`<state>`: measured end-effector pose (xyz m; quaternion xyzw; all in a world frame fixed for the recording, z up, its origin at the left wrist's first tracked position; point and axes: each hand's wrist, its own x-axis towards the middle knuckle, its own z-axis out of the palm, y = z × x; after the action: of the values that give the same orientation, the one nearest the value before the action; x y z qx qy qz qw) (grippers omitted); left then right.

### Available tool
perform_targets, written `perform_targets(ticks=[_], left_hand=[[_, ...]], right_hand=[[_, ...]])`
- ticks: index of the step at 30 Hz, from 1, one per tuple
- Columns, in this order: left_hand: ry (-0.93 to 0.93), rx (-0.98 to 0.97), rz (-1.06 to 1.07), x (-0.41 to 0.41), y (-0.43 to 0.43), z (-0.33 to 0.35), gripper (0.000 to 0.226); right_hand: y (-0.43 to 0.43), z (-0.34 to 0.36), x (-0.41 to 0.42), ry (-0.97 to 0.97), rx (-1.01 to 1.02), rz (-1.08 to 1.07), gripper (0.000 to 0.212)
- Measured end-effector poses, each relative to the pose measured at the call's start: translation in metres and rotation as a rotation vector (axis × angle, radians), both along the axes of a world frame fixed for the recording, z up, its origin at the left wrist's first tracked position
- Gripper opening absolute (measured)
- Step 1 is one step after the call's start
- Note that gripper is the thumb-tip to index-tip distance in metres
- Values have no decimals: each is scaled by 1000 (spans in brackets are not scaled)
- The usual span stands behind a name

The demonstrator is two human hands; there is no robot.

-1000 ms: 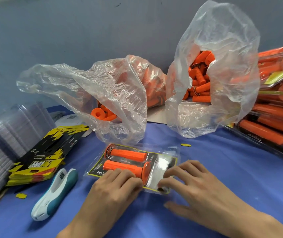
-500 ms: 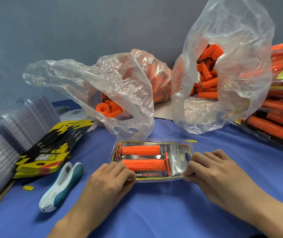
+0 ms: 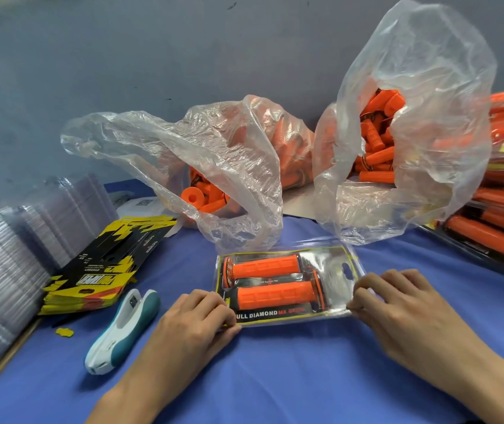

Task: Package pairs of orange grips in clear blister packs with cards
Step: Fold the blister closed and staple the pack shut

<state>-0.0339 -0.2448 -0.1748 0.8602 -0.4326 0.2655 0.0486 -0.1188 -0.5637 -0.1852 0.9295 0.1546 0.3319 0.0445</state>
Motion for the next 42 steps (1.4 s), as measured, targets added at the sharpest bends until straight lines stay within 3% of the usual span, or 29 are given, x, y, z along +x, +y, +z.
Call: perform_targets(ticks=[6, 16, 18, 21, 24, 26, 28, 32, 35, 38, 40, 42], left_hand=[[35, 15, -19, -1, 2, -1, 28], [7, -55, 20, 0, 9, 1, 34], [22, -143, 155, 5, 23, 7, 42], [90, -292, 571, 15, 50, 14, 43], [382, -319, 875, 21, 66, 13, 53], [527, -313, 919, 21, 70, 9, 62], [522, -295, 925, 19, 71, 7, 64], [508, -63, 974, 16, 72, 3, 69], [674, -257, 889, 19, 75, 9, 53], [1071, -709, 721, 19, 70, 22, 32], [1510, -885, 566, 13, 66, 27, 50], [1768, -798, 405, 5, 63, 28, 66]], right_hand=[[34, -11, 7, -104, -20, 62, 8], [63, -9, 30, -73, -91, 163, 20], [63, -10, 32, -41, -53, 140, 22], [62, -13, 32, -2, -23, 137, 21], [62, -12, 32, 0, -26, 142, 13], [63, -9, 31, 3, -32, 140, 10], [64, -6, 29, 16, -37, 133, 8], [65, -4, 27, 42, -23, 123, 6], [64, -3, 25, 52, -28, 115, 7], [63, -2, 25, 47, -30, 103, 23], [63, -2, 26, 41, -29, 98, 41], [64, -2, 27, 42, -50, 104, 54]])
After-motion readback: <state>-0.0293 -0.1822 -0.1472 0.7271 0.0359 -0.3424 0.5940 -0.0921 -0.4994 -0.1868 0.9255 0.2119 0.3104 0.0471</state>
